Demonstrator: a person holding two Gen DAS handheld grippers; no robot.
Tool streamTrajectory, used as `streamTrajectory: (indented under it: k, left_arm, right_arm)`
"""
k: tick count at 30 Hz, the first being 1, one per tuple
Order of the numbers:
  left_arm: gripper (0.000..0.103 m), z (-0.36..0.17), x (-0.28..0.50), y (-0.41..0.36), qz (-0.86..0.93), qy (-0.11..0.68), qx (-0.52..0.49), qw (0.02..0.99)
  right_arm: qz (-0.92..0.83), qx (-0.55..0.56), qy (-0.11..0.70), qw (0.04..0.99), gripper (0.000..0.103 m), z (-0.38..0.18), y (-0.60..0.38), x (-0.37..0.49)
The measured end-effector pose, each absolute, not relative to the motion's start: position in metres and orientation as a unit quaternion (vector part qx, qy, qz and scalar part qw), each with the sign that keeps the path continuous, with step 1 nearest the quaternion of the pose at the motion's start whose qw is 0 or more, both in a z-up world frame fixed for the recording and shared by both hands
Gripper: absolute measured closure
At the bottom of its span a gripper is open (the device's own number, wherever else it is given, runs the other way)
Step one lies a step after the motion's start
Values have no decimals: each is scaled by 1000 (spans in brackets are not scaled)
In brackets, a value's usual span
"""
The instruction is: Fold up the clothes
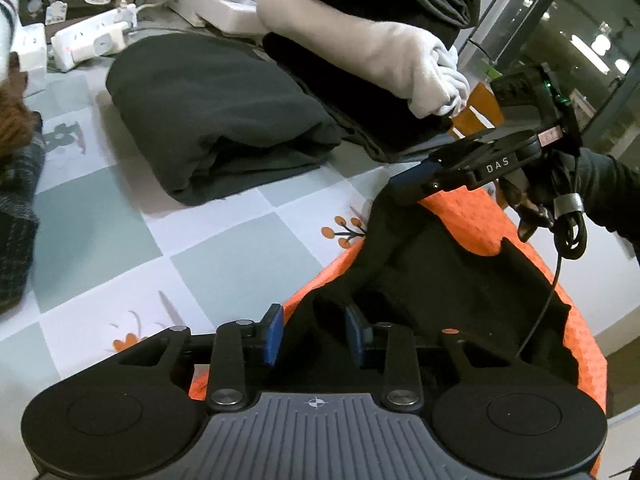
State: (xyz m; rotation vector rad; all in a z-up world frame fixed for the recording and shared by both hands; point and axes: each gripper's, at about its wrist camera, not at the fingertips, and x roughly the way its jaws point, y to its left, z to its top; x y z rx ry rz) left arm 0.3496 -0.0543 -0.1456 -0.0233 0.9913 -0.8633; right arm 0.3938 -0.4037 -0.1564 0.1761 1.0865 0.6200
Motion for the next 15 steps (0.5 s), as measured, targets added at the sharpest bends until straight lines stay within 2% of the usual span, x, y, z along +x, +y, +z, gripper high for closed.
streamTrajectory:
  k: [2,3,4,5,6,7,8,15]
  left_arm:
    - [68,-147,350,-57,-402,463,-10,790]
    - [68,-148,350,-59,-402,464,-9,789]
    - [71,-149,351,-60,-403,465,-10,788]
    - [73,-151,352,-61,-403,467,-12,787]
    - [82,-152,352,-61,-404,469,-16,786]
    - [93,-153,352,-61,-405,468,-19,785]
    - [98,-152,350,-59,-409,461,-19,787]
    - [99,-124,325,-48,-433,415,-17,800]
  right_arm:
    - [298,83,513,800,51,-158,-400,395]
    - [301,81,516,798,60,-159,-398,395]
    - [304,79,518,796,76,-159,-395,395]
    - [304,78,520,795,85,-159,-394,395]
    - [304,76,521,794,93,-159,-393,395]
    - [305,76,519,795,93,-157,-394,393]
    - [307,77,515,797,94,-153,-395,391]
    - [332,67,477,811,95,-111,-405,342]
